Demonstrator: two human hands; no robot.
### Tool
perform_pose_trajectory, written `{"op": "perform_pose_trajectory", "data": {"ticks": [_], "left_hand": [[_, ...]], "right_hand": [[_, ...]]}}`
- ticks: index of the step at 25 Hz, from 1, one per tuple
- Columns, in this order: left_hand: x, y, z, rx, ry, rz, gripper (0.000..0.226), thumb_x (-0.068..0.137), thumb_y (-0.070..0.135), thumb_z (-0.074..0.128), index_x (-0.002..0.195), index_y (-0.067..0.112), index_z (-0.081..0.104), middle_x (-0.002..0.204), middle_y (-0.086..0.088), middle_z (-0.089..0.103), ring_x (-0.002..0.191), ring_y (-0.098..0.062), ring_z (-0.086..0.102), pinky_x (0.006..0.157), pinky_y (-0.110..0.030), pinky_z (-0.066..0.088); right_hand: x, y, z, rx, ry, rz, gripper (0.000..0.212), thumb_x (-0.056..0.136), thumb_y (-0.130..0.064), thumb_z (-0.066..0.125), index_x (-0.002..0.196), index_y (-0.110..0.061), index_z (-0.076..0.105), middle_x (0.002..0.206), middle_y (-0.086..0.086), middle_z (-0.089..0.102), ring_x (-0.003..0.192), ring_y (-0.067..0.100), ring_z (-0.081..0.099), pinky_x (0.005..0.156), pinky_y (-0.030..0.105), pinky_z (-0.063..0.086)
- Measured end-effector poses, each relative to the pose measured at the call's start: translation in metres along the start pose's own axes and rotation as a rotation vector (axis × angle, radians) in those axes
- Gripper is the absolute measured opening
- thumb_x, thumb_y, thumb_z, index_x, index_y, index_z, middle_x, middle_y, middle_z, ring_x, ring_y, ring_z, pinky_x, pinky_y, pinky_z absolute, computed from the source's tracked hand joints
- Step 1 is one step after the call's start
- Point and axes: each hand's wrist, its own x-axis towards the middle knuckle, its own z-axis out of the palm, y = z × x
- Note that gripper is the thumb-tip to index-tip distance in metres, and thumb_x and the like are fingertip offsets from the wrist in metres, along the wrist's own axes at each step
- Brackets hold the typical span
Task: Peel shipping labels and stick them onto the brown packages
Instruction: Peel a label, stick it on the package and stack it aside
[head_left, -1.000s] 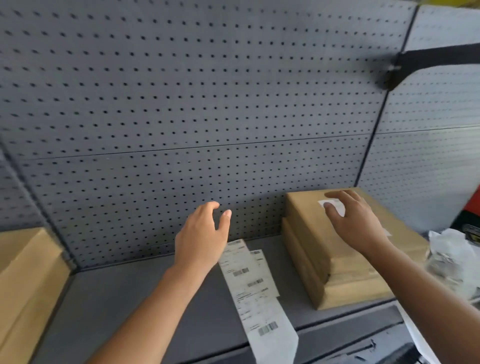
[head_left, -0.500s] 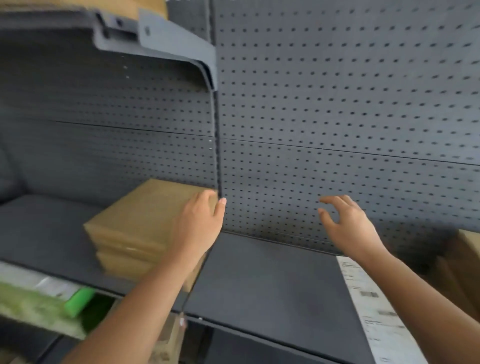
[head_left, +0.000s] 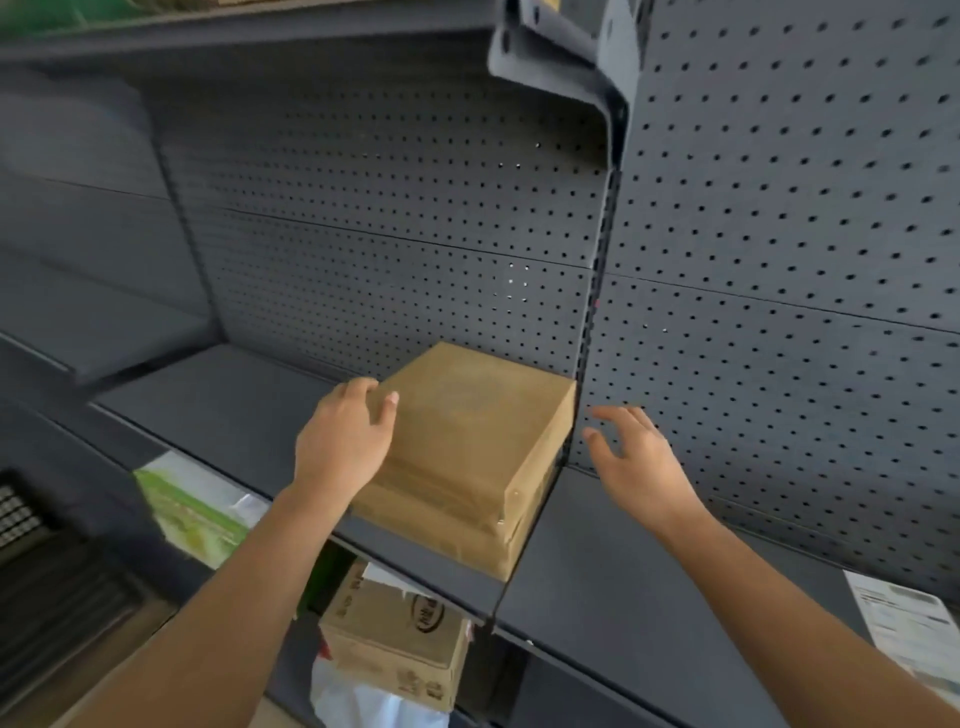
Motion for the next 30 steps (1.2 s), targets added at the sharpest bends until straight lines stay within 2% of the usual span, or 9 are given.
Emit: {"op": "perform_pose_trajectory", "data": {"ticks": [3, 5, 7, 11, 16, 20, 24, 28, 30], "left_hand": [[0.013, -0.028, 0.006, -0.172, -0.072, -0.107, 0.056, 0.104, 0.053, 0.040, 0.150, 0.022, 0.044, 0.153, -0.004, 0.048, 0.135, -0.028, 0.051, 0.101, -0.047, 0.045], [0.020, -0.038, 0.011, -0.378, -0.129, -0.196, 0.061, 0.103, 0.055, 0.043, 0.154, 0.023, 0.039, 0.158, -0.003, 0.043, 0.142, -0.027, 0.045, 0.111, -0.045, 0.039], [0.024, -0.044, 0.016, -0.526, -0.172, -0.276, 0.063, 0.102, 0.056, 0.045, 0.155, 0.022, 0.038, 0.158, -0.002, 0.043, 0.143, -0.026, 0.043, 0.112, -0.042, 0.036], [0.030, -0.052, 0.026, -0.639, -0.182, -0.356, 0.056, 0.100, 0.055, 0.051, 0.144, 0.020, 0.053, 0.145, -0.001, 0.055, 0.133, -0.024, 0.051, 0.099, -0.034, 0.039], [0.028, -0.051, 0.030, -0.663, -0.127, -0.360, 0.049, 0.098, 0.050, 0.059, 0.133, 0.016, 0.061, 0.131, -0.001, 0.061, 0.111, -0.019, 0.055, 0.090, -0.033, 0.039], [0.015, -0.039, 0.028, -0.678, -0.127, -0.365, 0.043, 0.094, 0.048, 0.065, 0.119, 0.014, 0.059, 0.118, -0.002, 0.061, 0.103, -0.021, 0.058, 0.078, -0.031, 0.042], [-0.006, -0.009, 0.026, -0.673, -0.141, -0.330, 0.042, 0.092, 0.050, 0.068, 0.111, 0.014, 0.057, 0.108, 0.000, 0.060, 0.097, -0.017, 0.059, 0.071, -0.029, 0.044], [-0.034, 0.034, 0.025, -0.687, -0.176, -0.272, 0.041, 0.091, 0.050, 0.069, 0.107, 0.014, 0.056, 0.105, -0.003, 0.060, 0.090, -0.016, 0.059, 0.071, -0.032, 0.044], [-0.052, 0.057, 0.027, -0.661, -0.206, -0.235, 0.041, 0.090, 0.052, 0.069, 0.104, 0.016, 0.056, 0.101, -0.003, 0.061, 0.089, -0.017, 0.061, 0.072, -0.034, 0.046]], "right_hand": [[0.006, -0.016, 0.032, 0.175, -0.080, 0.111, 0.051, 0.102, -0.040, 0.045, 0.150, -0.024, 0.037, 0.137, -0.005, 0.044, 0.108, 0.013, 0.049, 0.088, 0.024, 0.034], [0.008, -0.023, 0.048, 0.319, -0.136, 0.222, 0.060, 0.101, -0.045, 0.045, 0.155, -0.025, 0.026, 0.148, -0.001, 0.040, 0.126, 0.016, 0.046, 0.097, 0.027, 0.033], [0.008, -0.029, 0.060, 0.478, -0.171, 0.328, 0.059, 0.100, -0.047, 0.046, 0.153, -0.028, 0.027, 0.147, -0.002, 0.042, 0.127, 0.016, 0.045, 0.101, 0.031, 0.033], [0.006, -0.035, 0.075, 0.650, -0.188, 0.417, 0.013, 0.100, -0.043, 0.049, 0.112, -0.048, 0.045, 0.131, -0.006, 0.053, 0.113, 0.013, 0.052, 0.092, 0.029, 0.034], [0.009, -0.028, 0.089, 0.721, -0.147, 0.377, 0.028, 0.094, -0.045, 0.054, 0.121, -0.048, 0.045, 0.132, -0.007, 0.056, 0.117, 0.016, 0.058, 0.102, 0.039, 0.047], [0.006, -0.024, 0.072, 0.766, -0.151, 0.404, 0.026, 0.100, -0.034, 0.050, 0.126, -0.037, 0.048, 0.120, -0.014, 0.062, 0.105, 0.007, 0.062, 0.074, 0.021, 0.047], [-0.004, -0.008, 0.046, 0.756, -0.105, 0.416, 0.031, 0.101, -0.033, 0.049, 0.131, -0.036, 0.049, 0.116, -0.015, 0.064, 0.100, 0.006, 0.063, 0.066, 0.019, 0.045], [-0.022, 0.018, 0.005, 0.727, -0.045, 0.410, 0.030, 0.100, -0.032, 0.050, 0.129, -0.037, 0.052, 0.113, -0.014, 0.067, 0.098, 0.008, 0.065, 0.069, 0.023, 0.048], [-0.035, 0.036, -0.019, 0.713, -0.008, 0.420, 0.028, 0.099, -0.034, 0.052, 0.126, -0.040, 0.056, 0.110, -0.015, 0.069, 0.099, 0.010, 0.067, 0.079, 0.029, 0.052]]}}
